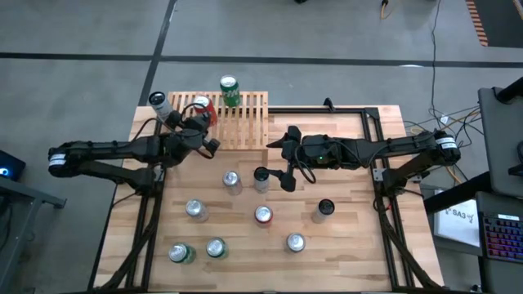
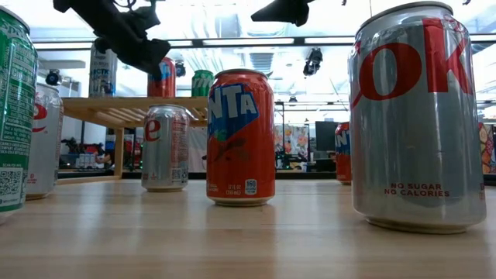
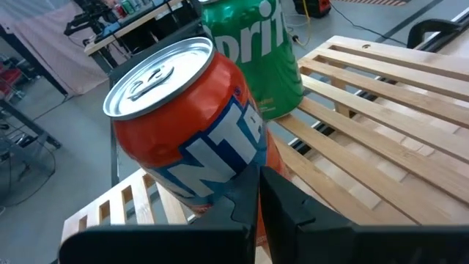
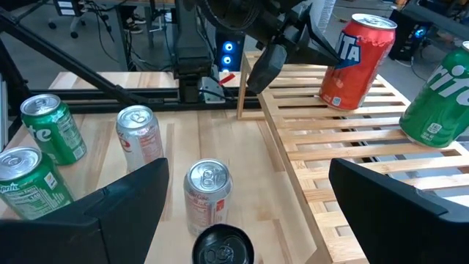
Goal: Place canned beverage on shelf
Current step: Put the middle orange soda can on the shelf
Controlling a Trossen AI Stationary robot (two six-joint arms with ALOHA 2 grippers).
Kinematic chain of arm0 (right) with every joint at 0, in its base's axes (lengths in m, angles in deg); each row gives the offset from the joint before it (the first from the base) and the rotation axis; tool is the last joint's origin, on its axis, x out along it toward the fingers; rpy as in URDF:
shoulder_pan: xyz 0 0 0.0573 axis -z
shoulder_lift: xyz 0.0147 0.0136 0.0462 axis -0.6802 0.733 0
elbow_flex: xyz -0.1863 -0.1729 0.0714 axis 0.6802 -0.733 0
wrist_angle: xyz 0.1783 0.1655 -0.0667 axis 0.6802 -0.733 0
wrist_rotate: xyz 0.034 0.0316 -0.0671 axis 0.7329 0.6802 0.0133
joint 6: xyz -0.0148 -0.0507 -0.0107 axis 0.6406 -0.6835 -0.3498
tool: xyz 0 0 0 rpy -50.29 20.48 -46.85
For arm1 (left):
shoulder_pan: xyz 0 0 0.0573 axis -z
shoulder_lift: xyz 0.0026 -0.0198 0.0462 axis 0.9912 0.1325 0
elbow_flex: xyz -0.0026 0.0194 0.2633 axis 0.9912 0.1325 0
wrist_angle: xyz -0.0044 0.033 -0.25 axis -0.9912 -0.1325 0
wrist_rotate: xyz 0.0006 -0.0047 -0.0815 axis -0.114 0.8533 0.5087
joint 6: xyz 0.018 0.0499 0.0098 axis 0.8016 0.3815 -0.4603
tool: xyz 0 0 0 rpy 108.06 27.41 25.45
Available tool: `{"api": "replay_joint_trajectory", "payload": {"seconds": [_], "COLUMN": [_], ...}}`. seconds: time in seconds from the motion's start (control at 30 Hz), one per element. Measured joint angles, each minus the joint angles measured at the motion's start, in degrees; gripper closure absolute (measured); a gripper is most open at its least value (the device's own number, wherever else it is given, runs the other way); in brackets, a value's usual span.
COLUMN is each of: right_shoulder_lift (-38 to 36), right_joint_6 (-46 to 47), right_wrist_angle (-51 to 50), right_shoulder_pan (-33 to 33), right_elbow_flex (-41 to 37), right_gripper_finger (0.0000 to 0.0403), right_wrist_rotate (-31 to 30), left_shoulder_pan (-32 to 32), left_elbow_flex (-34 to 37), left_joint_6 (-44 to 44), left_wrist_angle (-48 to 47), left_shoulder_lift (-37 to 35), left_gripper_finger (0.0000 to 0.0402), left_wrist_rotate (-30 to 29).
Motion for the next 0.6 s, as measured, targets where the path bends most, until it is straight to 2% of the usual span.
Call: {"api": "replay_joint_trajectory", "payload": {"seconds": [0.3, 0.37, 0.5, 0.6], "right_shoulder_lift": [0.0, 0.0, 0.0, 0.0], "right_joint_6": [0.9, 1.1, 1.3, 1.4], "right_wrist_angle": [0.0, 0.0, 0.2, 0.5], "right_shoulder_pan": [0.0, 0.0, 0.0, 0.1], "right_elbow_flex": [0.0, 0.0, 0.0, 0.0], "right_gripper_finger": [0.0039, 0.0039, 0.0039, 0.0039], "right_wrist_rotate": [0.0, 0.0, 0.0, 0.0], "left_shoulder_pan": [0.4, 0.4, 0.4, 0.5], "left_elbow_flex": [-0.5, -1.4, -3.9, -5.6], "left_joint_6": [1.1, 1.7, 1.5, -0.2], "left_wrist_angle": [0.0, 0.1, 1.2, 3.9], "left_shoulder_lift": [-0.4, -0.7, -0.6, 0.1], "left_gripper_finger": [0.0401, 0.0401, 0.0401, 0.0401], "left_wrist_rotate": [1.5, 5.0, 18.3, 20.2]}}
